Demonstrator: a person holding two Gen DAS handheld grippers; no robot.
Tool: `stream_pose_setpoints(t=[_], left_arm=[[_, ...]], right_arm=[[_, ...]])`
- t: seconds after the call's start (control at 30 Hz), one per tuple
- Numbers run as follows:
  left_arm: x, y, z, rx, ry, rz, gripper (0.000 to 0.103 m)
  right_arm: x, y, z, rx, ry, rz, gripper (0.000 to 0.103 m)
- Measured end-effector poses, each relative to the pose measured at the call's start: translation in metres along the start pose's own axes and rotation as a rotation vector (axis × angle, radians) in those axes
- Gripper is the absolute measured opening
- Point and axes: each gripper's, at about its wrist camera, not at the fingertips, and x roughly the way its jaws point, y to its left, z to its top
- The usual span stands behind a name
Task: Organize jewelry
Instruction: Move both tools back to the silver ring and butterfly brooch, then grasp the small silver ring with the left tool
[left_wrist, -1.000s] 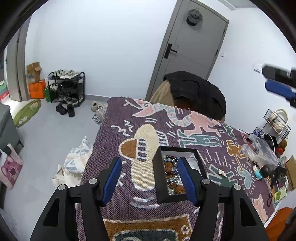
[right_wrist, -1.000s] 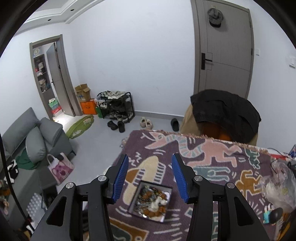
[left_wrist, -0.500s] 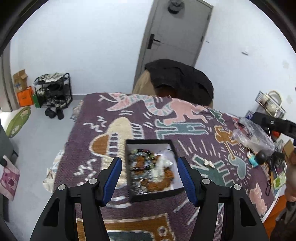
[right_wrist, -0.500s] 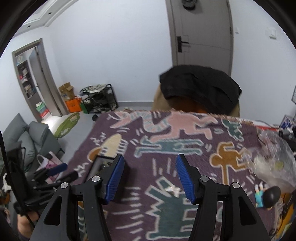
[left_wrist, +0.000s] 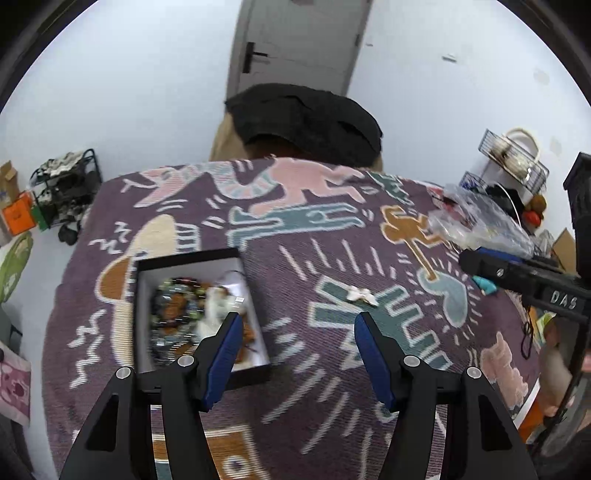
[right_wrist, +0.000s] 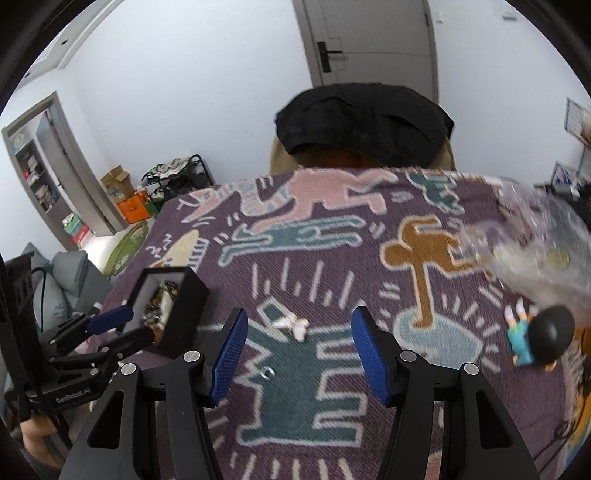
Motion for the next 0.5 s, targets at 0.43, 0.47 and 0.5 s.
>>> stream_pose_setpoints(t=[0.43, 0.47, 0.5], left_arm=[[0.054, -0.054, -0.014, 0.089, 0.118, -0.029, 0.064], [0.058, -0.056, -0.015, 0.089, 0.127, -0.03, 0.064], [0.062, -0.057, -0.016, 0.087, 0.132, -0.032, 0.064]], right_arm=[[0.004, -0.06, -0.061, 0.222, -0.002, 0.039, 0.086], [0.003, -0.063, -0.064, 0.232, -0.009, 0.022, 0.086], [0.002, -0.064, -0.066, 0.238, -0.01, 0.014, 0.086]])
